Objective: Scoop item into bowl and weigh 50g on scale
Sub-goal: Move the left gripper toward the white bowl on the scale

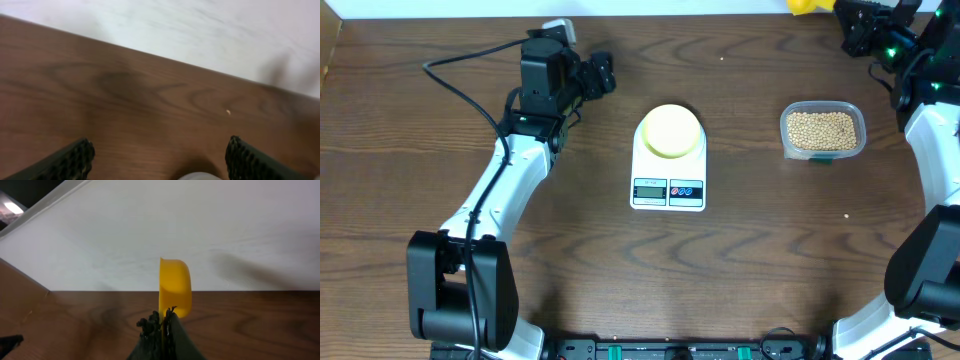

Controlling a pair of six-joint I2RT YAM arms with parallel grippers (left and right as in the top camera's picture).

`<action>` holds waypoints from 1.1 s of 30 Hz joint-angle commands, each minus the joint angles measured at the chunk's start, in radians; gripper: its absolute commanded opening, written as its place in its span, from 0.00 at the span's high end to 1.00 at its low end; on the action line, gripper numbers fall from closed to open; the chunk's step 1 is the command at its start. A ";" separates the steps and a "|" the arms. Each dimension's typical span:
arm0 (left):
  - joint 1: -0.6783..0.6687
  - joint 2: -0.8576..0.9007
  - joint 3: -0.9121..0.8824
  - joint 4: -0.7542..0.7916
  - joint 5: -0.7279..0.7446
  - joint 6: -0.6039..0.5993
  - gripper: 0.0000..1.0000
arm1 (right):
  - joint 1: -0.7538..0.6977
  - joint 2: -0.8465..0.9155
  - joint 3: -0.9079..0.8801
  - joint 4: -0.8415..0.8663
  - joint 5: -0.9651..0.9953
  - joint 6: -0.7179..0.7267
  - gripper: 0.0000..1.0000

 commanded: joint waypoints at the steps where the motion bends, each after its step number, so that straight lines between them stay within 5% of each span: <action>1: -0.011 -0.032 0.005 -0.010 0.165 0.154 0.14 | 0.005 -0.003 0.016 0.003 0.013 -0.009 0.99; 8: -0.077 -0.121 0.005 -0.161 0.167 0.382 0.14 | 0.005 -0.003 0.016 0.003 0.019 -0.016 0.99; 19: -0.158 -0.165 0.005 -0.346 0.167 0.475 0.14 | 0.010 -0.003 0.016 0.000 0.039 -0.016 0.99; 25: -0.242 -0.165 0.005 -0.445 0.162 0.637 0.14 | 0.011 -0.003 0.016 0.001 0.039 -0.016 0.99; 33: -0.320 -0.160 0.005 -0.520 -0.083 0.637 0.14 | 0.011 -0.003 0.016 -0.001 0.032 -0.016 0.99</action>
